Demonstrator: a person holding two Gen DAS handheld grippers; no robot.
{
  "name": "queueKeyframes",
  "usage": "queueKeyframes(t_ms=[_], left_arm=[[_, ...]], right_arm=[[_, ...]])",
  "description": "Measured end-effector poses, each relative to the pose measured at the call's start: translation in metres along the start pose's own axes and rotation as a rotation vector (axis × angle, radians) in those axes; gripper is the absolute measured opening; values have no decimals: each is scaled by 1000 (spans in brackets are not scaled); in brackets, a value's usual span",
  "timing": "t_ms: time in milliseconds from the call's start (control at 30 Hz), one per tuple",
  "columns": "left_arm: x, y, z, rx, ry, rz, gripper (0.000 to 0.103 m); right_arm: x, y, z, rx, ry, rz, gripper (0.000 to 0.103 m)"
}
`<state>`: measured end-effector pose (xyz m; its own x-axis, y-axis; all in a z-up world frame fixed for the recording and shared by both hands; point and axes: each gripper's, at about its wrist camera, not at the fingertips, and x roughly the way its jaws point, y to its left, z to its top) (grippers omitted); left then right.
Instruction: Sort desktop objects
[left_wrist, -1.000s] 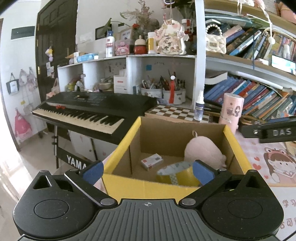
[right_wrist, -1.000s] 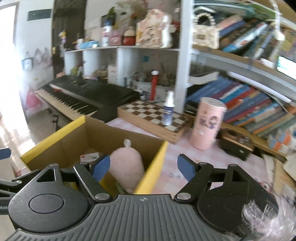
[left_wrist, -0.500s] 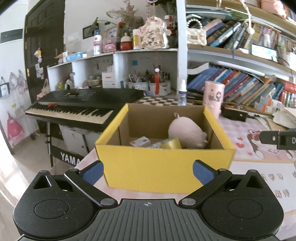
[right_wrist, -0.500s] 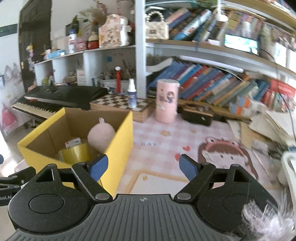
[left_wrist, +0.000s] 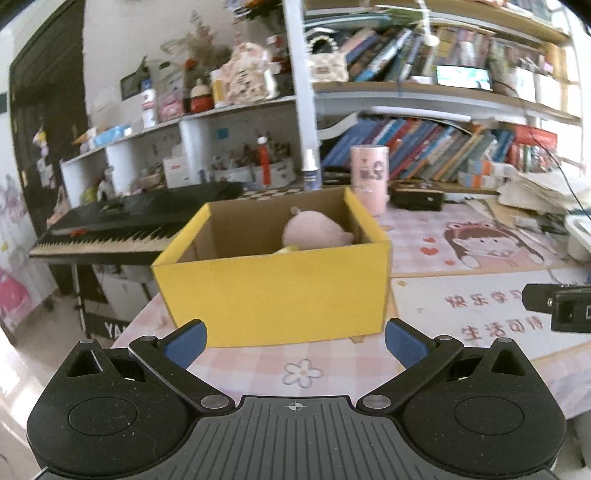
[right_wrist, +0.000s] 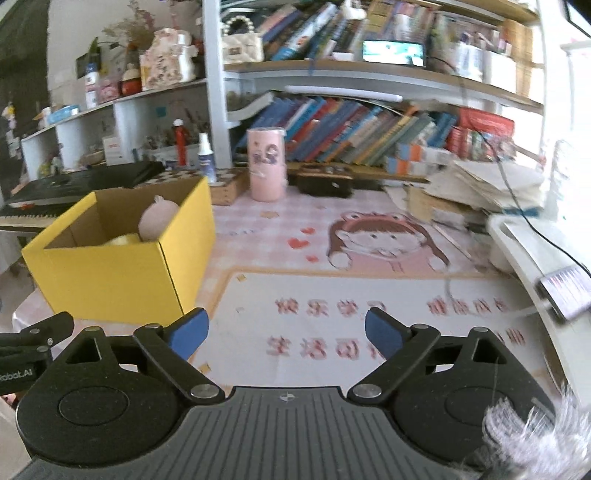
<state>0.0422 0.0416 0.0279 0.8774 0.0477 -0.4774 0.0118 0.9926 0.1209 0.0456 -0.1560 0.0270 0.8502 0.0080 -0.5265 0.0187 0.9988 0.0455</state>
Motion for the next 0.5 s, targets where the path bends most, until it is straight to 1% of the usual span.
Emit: queueKeyframes(t_ms=[167,267,500], left_arm=[[-6,-13,-3,39,5,-30,103],[-5,-12,-5,25,25,-39,103],[-6,-10,-9,-25,54,-31,103]], right_arm=[[-18,-7,-18,27,3,-39,100],[-24,-10,-25,39,7,-49,101],[-25,-14,-29,41,34,-48,102]])
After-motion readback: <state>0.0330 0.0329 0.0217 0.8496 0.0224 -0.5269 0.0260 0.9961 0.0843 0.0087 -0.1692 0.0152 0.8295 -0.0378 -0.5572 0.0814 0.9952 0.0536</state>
